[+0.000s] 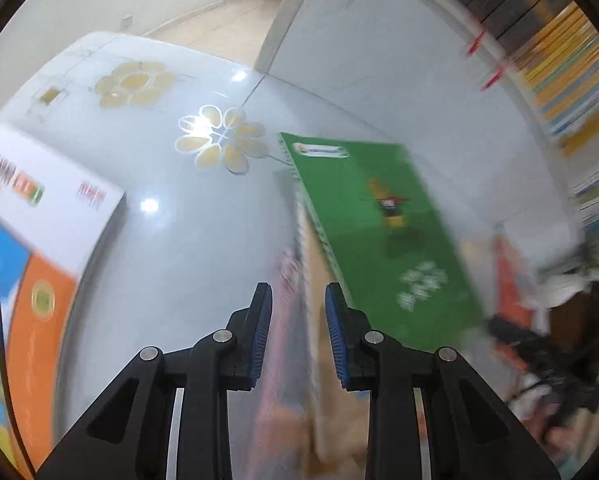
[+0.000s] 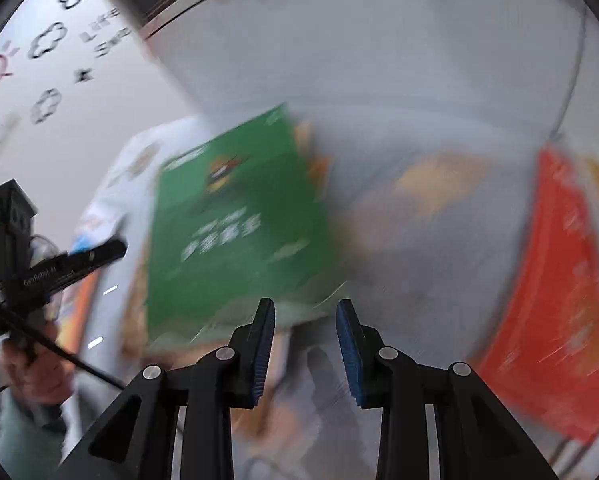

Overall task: Organize books
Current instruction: 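Lift the green book with the left gripper and carry it to the white table, then lower the green book onto the tan book on the table and open the left gripper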

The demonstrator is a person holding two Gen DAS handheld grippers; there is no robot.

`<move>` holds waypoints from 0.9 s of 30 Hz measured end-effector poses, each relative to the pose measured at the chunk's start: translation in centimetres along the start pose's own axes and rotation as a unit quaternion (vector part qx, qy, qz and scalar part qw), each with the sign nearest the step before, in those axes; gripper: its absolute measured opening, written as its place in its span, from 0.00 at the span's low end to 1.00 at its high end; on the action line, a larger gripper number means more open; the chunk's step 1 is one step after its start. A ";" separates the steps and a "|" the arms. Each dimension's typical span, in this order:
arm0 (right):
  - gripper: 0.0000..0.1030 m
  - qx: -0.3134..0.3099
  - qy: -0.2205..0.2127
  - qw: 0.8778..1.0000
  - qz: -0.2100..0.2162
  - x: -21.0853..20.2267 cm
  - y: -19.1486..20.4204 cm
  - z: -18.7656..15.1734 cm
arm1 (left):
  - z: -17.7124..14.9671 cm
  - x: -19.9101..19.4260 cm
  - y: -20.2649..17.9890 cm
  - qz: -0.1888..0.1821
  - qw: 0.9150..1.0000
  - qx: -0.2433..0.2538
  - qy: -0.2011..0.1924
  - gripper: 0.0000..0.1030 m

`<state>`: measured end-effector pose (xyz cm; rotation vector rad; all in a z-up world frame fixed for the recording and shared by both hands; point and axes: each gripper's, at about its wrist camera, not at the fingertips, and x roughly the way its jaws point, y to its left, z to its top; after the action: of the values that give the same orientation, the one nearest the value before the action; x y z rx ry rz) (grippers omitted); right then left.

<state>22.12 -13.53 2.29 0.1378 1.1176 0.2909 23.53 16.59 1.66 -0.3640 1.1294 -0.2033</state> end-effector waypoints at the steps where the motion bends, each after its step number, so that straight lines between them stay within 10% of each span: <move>1: 0.30 0.002 0.000 1.000 -0.014 0.2 -0.1 0.6 | 0.2 0.3 -0.1 0.005 1.000 0.001 0.002 0.24; 12: 0.27 -0.006 0.019 0.998 -0.063 4.8 -0.5 6.6 | 1.4 1.3 0.1 -0.012 0.999 -0.031 0.000 0.23; 21: 0.25 -0.010 0.084 0.996 -0.020 2.0 1.4 -1.0 | -3.8 -1.2 0.1 -0.049 0.998 0.011 0.041 0.13; 27: 0.25 -0.019 0.066 0.997 -0.029 2.2 1.2 2.9 | -0.5 -1.6 1.4 -0.011 1.000 -0.022 -0.005 0.16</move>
<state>25.46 -11.58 1.97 0.0529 1.2441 0.2730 22.40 18.29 2.29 -0.4157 1.1218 -0.1954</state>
